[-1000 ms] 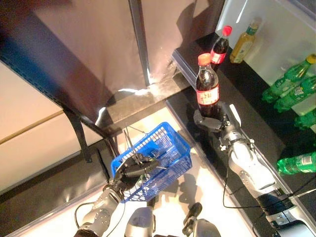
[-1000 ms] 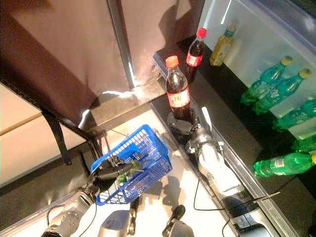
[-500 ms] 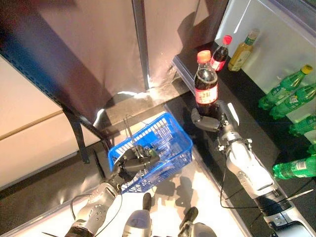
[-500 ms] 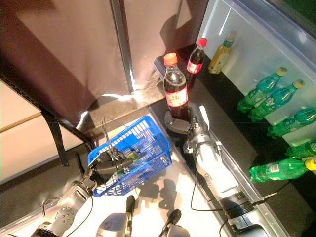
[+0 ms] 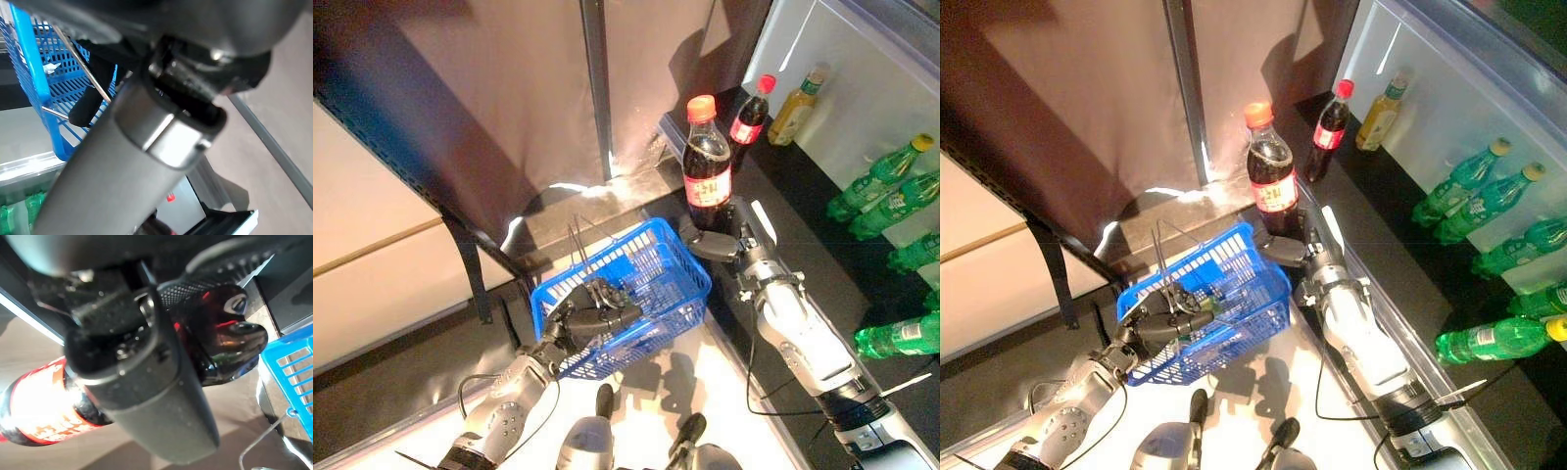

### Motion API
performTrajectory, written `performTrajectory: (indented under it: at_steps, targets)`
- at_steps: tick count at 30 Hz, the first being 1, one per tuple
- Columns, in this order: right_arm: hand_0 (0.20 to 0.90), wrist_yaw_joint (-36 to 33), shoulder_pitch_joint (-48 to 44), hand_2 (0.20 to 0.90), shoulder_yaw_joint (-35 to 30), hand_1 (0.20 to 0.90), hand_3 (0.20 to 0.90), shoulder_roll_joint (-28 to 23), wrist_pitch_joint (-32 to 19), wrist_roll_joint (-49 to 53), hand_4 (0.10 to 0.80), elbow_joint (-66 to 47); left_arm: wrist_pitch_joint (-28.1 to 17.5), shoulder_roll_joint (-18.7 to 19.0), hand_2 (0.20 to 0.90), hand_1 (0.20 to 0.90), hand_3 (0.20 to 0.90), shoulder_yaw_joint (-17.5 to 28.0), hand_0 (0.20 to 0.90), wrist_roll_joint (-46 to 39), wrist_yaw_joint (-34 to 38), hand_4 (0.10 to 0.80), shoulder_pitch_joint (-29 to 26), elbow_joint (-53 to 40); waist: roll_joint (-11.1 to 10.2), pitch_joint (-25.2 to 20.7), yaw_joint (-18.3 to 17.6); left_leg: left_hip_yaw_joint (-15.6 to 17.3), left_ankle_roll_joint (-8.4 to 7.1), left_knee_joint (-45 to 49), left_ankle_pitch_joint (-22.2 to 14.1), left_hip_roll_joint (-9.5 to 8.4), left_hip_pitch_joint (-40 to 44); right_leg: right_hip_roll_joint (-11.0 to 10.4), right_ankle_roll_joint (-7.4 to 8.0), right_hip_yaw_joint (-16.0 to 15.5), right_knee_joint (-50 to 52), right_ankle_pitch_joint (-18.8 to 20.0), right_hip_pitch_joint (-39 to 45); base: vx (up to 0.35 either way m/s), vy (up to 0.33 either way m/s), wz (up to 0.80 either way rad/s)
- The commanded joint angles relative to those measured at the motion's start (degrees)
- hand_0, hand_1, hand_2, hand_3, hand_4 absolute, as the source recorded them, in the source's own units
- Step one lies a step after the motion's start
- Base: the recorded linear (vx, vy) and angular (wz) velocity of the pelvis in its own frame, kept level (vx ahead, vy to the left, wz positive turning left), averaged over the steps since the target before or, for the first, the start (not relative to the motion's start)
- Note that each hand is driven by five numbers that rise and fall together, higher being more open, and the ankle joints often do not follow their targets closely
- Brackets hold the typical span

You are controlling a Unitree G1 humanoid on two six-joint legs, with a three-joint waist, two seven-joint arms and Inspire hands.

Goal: Pick up the drink and place into the basket.

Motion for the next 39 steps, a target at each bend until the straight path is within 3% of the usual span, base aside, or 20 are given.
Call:
performTrajectory:
  at_steps: [1, 19, 39]
  targets:
    - [0.300, 0.6, -4.6, 0.300, 2.8, 0.300, 0.200, 0.2, -10.7, -2.6, 0.100, -8.1, -9.1, -1.8, 0.300, 0.300, 0.200, -1.0, 0.300, -4.9, -10.9, 0.100, -7.7, -18.1, -1.6, -15.4, 0.8, 1.7, 0.69, 0.9, -5.7, -1.99, 2.7, -0.7, 2.93, 1.5, 1.4, -0.3, 0.0, 0.000, 0.000, 0.00]
    - [0.300, 4.5, -5.1, 0.300, 7.3, 0.300, 0.200, 1.6, -7.8, -4.7, 0.100, -8.2, -8.9, -2.3, 0.300, 0.300, 0.200, -1.1, 0.300, -3.3, -13.4, 0.100, -9.3, -22.9, -1.9, -15.8, 1.9, 0.7, 0.76, 0.4, -5.4, -2.35, 2.7, -0.7, 3.03, 1.4, 1.4, -0.7, 0.5, 0.000, 0.000, 0.00]
    - [0.300, 8.0, -7.9, 0.300, 12.9, 0.300, 0.200, -0.9, 2.7, -13.7, 0.100, -0.7, -8.7, -2.4, 0.300, 0.300, 0.200, -0.6, 0.300, -2.4, -15.9, 0.100, -11.5, -27.1, -3.0, -16.0, 3.5, -0.3, 0.43, 0.1, -4.6, -2.21, 2.4, -0.4, 3.01, 0.9, 1.7, -1.0, 1.3, 0.002, 0.001, 0.01]
